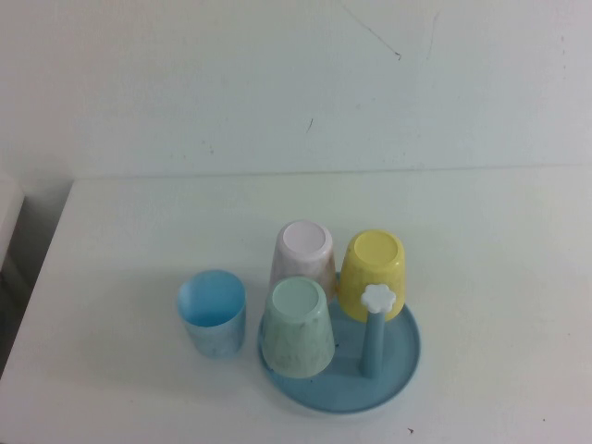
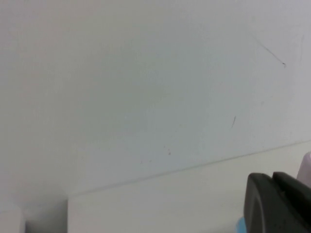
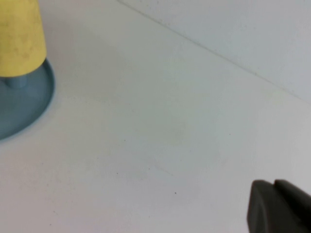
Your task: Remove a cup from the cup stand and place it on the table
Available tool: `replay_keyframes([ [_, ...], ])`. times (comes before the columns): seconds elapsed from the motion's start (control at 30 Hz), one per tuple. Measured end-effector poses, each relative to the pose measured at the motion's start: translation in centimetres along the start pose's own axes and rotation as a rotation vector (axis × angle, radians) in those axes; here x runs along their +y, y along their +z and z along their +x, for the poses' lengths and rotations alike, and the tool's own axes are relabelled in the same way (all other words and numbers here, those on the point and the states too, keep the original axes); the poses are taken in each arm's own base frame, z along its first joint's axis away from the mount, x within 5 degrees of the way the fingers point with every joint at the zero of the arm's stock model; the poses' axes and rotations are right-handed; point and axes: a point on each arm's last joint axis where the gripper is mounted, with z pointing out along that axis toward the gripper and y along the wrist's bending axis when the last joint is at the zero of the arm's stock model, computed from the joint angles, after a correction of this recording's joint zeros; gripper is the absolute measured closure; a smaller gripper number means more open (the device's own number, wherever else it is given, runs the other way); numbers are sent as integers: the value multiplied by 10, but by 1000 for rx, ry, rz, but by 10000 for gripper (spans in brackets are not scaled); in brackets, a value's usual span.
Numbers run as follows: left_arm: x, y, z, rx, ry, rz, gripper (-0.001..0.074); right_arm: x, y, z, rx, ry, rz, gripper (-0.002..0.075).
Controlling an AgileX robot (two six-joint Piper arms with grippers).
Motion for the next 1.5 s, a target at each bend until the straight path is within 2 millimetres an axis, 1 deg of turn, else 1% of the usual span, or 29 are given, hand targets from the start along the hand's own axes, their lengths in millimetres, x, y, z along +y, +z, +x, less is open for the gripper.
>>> replay_keyframes([
  [0.17, 4, -21, 43, 21, 6, -61, 736, 2, 0, 1, 14, 0, -21, 727],
  [0.3, 5, -30, 68, 55, 6, -96, 736, 3, 0, 2, 20, 1, -29, 727],
  [0.43, 4, -33, 79, 109, 10, -100, 736, 3, 0, 2, 21, 1, -31, 727],
  [0.6, 3, -35, 93, 261, -54, -94, 736, 3, 0, 2, 21, 2, -31, 727],
  [0.73, 3, -36, 95, 284, -95, -102, 736, 3, 0, 2, 20, 6, -32, 727],
  [1.5, 3, -37, 95, 293, -85, -104, 736, 3, 0, 2, 20, 6, -32, 727],
])
